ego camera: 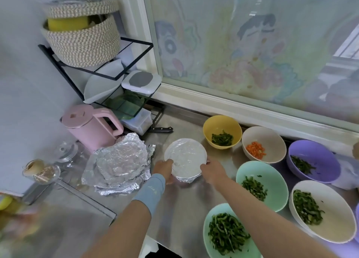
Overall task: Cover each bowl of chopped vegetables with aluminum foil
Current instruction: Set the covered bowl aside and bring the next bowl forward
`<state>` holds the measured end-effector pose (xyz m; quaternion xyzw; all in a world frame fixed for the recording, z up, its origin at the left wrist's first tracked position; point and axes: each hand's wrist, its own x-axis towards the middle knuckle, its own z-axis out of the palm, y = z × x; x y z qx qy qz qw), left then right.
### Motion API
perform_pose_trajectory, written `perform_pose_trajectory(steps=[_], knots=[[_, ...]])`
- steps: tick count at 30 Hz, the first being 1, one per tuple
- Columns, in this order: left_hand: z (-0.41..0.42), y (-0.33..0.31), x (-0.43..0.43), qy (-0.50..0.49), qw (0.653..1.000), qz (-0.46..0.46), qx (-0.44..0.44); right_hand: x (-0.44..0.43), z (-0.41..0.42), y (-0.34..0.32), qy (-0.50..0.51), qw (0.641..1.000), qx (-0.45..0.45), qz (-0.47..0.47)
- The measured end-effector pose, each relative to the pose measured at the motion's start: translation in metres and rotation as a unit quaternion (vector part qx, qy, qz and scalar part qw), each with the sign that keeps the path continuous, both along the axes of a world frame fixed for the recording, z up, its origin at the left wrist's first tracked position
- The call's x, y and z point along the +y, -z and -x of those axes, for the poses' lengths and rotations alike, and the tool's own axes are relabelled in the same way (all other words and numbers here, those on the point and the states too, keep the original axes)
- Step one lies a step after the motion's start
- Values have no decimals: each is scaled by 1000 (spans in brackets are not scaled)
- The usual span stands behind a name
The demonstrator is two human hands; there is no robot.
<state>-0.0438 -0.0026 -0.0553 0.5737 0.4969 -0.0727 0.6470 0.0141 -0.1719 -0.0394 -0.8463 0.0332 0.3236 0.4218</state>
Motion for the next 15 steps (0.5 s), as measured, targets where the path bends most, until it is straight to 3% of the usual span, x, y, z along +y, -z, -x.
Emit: perform_pose_trajectory(steps=[7,11,15], knots=[[-74,2,57,47,998,-3,-28,55,-49,16,144,988,34,-46],[-107,5,77,63,997,6,-47,81,-69,25,287,935,134,-160],[-132,9,90,80,994,14,-78,101,-78,27,352,901,139,-213]])
